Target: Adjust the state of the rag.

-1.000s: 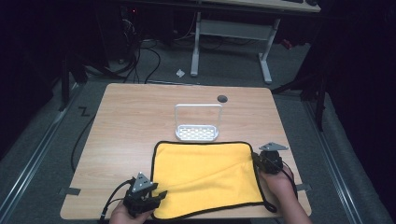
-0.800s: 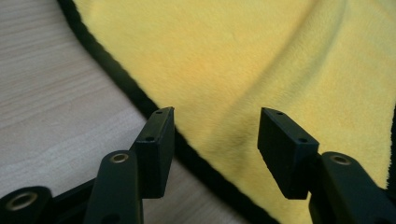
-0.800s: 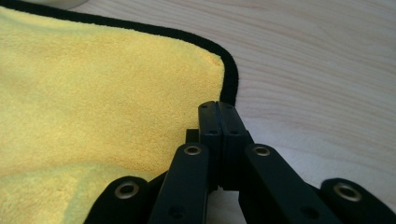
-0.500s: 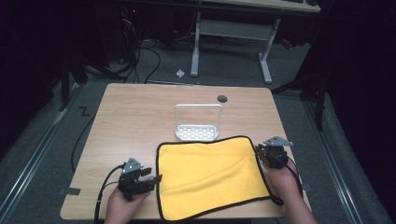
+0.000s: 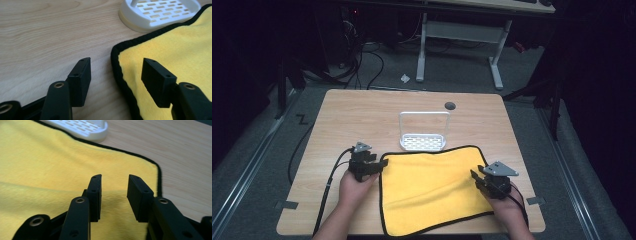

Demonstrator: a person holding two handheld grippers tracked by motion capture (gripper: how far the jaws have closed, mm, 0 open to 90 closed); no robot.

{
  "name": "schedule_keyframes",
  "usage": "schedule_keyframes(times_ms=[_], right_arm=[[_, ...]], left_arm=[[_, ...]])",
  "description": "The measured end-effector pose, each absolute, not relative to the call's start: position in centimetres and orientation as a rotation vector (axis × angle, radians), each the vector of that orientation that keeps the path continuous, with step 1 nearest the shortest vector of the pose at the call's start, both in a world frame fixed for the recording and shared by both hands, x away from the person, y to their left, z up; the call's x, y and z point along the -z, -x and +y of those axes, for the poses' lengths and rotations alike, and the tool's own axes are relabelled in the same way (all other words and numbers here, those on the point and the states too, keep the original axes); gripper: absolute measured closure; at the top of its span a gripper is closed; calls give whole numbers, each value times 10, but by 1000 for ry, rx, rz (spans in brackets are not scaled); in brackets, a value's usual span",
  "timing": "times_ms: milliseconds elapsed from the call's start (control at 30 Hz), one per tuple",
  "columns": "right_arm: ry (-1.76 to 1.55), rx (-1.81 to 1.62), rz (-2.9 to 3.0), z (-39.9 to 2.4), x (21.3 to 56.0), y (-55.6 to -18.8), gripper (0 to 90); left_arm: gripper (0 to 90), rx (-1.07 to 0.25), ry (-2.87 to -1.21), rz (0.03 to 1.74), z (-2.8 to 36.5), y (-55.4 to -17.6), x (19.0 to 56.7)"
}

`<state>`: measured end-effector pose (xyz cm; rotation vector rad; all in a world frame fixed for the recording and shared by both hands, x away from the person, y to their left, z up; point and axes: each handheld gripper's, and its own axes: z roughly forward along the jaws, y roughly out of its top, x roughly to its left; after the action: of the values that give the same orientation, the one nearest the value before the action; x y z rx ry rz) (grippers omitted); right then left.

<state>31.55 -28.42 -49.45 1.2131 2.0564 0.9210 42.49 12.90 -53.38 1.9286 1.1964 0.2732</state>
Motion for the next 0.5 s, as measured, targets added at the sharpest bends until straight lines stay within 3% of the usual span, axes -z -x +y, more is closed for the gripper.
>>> schedule_keyframes(times_ms=[167,433,500], right_arm=[[-1147,-924,2105,-264,498,-305,586],[-1082,-965,2166,-234,502,-299,534],[-1074,-984,2179,-227,502,-299,524]], left_arm=[[518,-237,-1899,1208,123,-435,535],[838,-208,-1912,1151,119,-434,538],[850,-200,-1898,1140,121,-434,539]])
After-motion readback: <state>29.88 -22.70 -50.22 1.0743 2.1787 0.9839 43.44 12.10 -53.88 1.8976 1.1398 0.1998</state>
